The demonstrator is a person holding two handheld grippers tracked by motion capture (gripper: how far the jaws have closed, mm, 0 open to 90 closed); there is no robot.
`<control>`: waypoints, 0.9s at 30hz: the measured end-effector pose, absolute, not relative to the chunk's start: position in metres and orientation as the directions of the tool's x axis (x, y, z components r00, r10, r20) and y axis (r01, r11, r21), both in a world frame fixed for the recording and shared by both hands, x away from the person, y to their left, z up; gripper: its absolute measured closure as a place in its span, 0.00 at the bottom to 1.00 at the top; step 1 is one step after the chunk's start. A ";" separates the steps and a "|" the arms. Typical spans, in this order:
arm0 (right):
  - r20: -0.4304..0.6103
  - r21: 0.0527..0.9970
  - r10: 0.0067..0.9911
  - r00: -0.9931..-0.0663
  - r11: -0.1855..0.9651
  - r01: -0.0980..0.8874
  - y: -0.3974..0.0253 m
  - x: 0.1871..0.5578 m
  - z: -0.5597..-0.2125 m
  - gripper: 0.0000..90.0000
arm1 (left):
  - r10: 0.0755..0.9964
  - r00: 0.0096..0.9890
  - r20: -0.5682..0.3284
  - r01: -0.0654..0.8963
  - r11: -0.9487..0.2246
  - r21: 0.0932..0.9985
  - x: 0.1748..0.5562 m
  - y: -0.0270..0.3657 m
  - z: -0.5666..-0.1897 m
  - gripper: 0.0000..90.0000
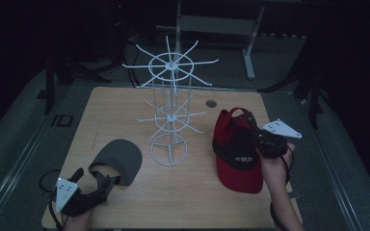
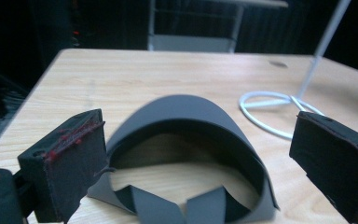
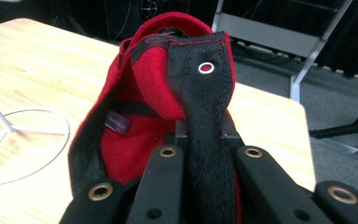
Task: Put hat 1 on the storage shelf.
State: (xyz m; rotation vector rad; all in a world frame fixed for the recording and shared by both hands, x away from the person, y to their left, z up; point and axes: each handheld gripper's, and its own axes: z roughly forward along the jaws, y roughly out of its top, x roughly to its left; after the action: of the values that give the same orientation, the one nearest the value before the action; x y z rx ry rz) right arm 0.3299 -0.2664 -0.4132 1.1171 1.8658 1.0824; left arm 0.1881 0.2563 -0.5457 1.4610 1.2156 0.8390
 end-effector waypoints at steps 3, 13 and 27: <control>-0.141 0.907 0.910 -0.391 0.277 0.318 -0.268 0.324 -0.408 0.95 | 0.955 0.284 -0.082 0.275 0.000 0.961 0.187 0.251 -0.542 0.07; -0.122 0.930 0.906 -0.406 0.248 0.273 -0.278 0.299 -0.386 0.95 | 0.922 0.375 -0.094 0.237 0.003 0.971 0.185 0.235 -0.513 0.07; -0.080 0.950 0.889 -0.451 0.205 0.234 -0.278 0.265 -0.362 0.95 | 0.840 0.539 -0.068 0.216 -0.060 0.975 0.186 0.193 -0.456 0.08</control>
State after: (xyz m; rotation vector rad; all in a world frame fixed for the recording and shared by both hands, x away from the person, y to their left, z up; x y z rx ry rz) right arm 0.2652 -0.2783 -0.3616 1.0464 1.8236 1.2678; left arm 0.1865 0.1929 -0.4556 1.5847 0.9231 0.6528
